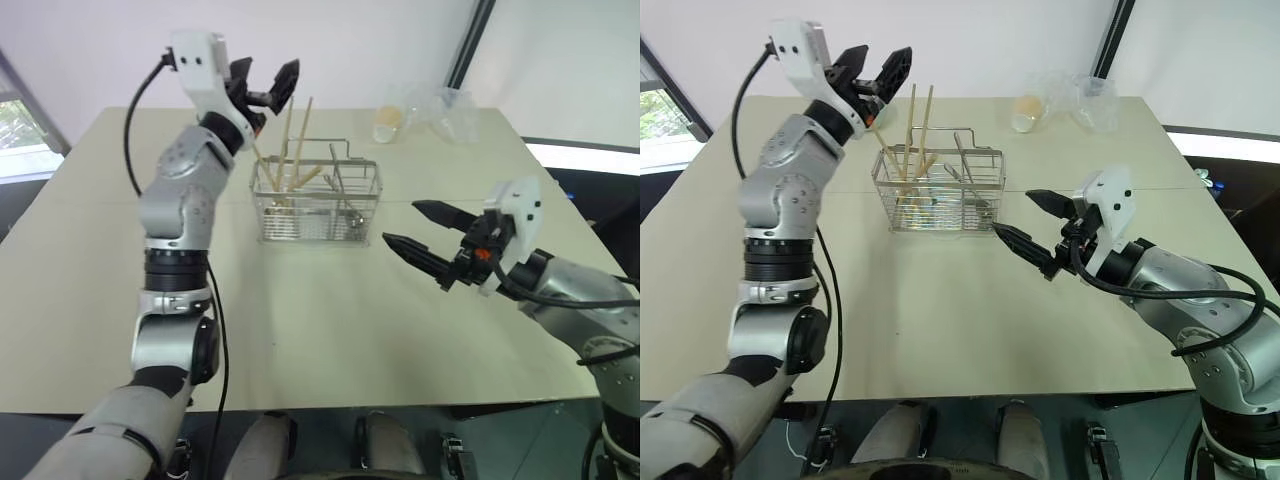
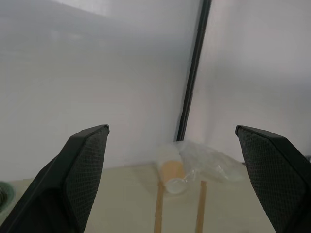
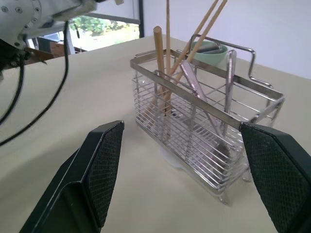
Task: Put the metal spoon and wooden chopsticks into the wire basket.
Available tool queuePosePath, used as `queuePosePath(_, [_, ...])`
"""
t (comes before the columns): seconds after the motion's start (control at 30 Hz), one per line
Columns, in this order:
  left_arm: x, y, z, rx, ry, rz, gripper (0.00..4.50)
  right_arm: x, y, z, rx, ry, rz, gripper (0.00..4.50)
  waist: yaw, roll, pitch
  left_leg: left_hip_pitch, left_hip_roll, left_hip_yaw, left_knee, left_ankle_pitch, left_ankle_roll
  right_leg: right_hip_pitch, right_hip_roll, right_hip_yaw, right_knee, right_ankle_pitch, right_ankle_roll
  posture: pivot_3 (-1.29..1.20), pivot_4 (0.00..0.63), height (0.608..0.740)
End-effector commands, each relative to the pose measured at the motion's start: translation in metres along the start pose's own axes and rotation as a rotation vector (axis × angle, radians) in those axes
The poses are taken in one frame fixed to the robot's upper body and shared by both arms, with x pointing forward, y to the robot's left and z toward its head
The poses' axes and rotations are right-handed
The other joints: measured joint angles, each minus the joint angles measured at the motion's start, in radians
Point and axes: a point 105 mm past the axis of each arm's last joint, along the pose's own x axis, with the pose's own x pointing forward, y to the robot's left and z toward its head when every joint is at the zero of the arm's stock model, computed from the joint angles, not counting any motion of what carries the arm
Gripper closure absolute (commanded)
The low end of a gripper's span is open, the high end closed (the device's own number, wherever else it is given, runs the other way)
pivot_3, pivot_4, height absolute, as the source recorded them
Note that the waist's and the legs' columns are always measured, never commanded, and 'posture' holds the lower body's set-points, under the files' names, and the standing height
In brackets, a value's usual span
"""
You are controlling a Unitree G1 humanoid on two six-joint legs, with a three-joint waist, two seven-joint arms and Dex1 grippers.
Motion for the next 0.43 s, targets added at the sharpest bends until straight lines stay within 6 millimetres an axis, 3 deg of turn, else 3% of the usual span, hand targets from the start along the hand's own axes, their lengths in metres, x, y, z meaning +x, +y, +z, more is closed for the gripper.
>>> queuePosePath(0.03, [-0.029,0.014,0.024,0.205,0.048,-0.116,0.09,-0.007,-0.016,0.009,-0.081,-0.002,-0.028,0.58,-0.019,0.002,0.0,0.0,0.0,0.0,-0.001,0.0,0.0,0.0,0.0,0.0,0.0,0.0,0.0,0.0,0.15,0.643])
queuePosePath(0.27, [-0.106,0.049,0.02,0.461,0.386,-0.294,0.09,-0.017,-0.046,0.001,-0.131,0.07,-0.028,0.58,-0.018,0.003,0.001,0.001,0.0,0.0,-0.001,0.0,0.001,0.001,-0.001,0.0,-0.001,0.0,-0.001,0.0,0.15,0.643])
queuePosePath(0.43, [-0.126,0.052,0.018,0.483,0.454,-0.314,0.09,-0.011,-0.051,-0.002,-0.131,0.072,0.003,0.58,-0.011,0.005,0.002,0.002,0.0,-0.001,0.0,0.0,0.001,0.001,-0.001,-0.001,-0.002,-0.002,-0.004,0.0,0.15,0.643])
